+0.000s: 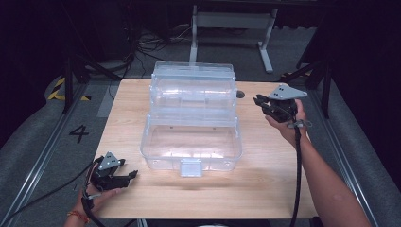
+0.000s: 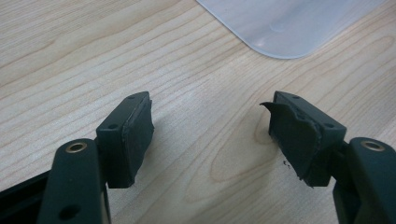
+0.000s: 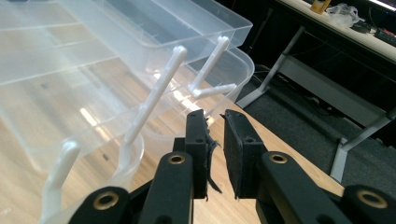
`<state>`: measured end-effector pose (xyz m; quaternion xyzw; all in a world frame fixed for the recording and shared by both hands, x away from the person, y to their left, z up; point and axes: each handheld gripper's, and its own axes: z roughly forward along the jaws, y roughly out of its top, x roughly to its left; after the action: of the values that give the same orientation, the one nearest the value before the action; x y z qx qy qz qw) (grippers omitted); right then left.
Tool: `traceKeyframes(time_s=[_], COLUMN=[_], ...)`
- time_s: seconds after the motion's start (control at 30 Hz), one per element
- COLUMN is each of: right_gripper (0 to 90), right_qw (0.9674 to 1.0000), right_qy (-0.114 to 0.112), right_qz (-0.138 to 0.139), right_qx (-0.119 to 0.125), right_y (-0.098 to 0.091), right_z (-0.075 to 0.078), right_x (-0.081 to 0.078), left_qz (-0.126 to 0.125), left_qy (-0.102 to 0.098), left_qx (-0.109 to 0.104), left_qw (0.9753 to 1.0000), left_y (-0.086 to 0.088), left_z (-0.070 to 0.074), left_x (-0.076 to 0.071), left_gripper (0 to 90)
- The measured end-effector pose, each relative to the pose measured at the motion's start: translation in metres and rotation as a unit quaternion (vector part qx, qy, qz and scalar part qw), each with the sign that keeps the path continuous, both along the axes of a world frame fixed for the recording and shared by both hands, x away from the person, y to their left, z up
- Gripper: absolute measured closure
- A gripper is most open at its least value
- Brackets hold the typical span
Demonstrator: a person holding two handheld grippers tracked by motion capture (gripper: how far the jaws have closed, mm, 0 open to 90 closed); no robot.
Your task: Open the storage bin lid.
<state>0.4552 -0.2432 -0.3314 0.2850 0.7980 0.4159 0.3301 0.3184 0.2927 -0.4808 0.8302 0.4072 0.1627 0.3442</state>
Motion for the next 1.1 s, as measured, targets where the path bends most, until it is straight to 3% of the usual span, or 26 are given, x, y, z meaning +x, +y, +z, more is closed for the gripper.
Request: traceKeyframes(time_s=[1.1], right_gripper=[77.1], right_qw=[0.9986], right_qy=[0.040], right_qz=[0.025], right_qx=[-0.021], right_y=[-0.029], right_z=[-0.048], right_x=[-0.051], left_qz=[0.001], left_qy=[0.001], left_qx=[0.000], left_qw=[1.0000], left_y=[0.000], left_z=[0.000], left_x=[0.000], left_gripper=[30.6])
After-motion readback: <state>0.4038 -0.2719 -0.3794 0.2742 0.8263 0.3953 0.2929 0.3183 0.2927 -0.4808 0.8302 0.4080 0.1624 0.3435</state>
